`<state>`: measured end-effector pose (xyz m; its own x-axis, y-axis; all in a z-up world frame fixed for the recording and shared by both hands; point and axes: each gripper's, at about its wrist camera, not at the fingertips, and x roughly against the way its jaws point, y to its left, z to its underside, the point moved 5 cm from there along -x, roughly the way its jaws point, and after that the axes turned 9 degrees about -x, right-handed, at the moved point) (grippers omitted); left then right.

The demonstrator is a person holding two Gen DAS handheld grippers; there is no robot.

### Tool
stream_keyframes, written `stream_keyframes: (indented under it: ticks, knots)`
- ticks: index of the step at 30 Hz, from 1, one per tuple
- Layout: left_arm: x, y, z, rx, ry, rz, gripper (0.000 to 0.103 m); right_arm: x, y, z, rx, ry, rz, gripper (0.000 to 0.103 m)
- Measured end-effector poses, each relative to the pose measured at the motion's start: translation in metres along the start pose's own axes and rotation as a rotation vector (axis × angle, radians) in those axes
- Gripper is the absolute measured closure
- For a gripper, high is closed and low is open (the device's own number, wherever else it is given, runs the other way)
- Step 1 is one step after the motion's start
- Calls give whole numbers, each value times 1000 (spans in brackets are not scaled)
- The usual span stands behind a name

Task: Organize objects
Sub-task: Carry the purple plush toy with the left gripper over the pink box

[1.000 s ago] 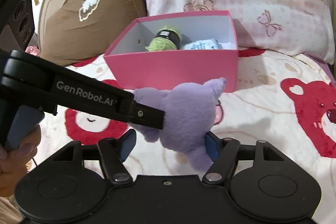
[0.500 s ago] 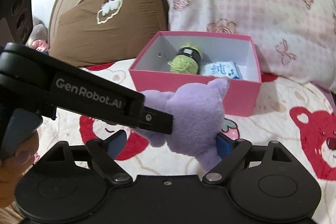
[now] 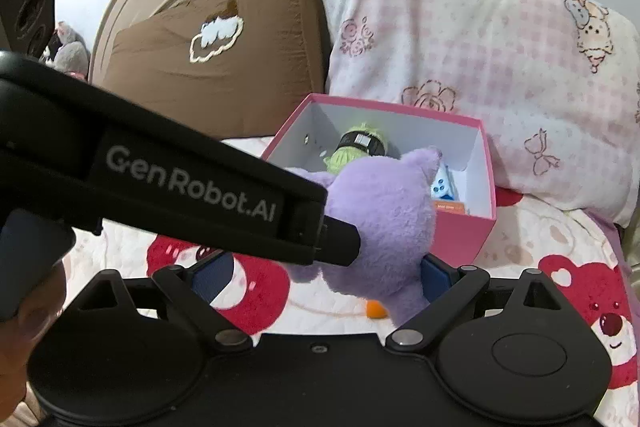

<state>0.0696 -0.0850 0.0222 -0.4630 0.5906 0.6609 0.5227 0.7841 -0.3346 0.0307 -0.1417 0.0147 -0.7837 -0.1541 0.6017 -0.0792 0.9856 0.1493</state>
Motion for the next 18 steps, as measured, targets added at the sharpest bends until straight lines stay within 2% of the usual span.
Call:
stream_keyframes:
  ticks: [7,12,18]
  knots:
    - [2,-1,-5,-10,-22,-4,46,1,1,-9,-15,-23,-35,6]
    - [-7,3,-5,19,-9,8,46,-9,-1,-11,22,3,-24,6]
    - [-1,3,-19,5,-21,29,46,-8,-1,-19,26,-6,-14,6]
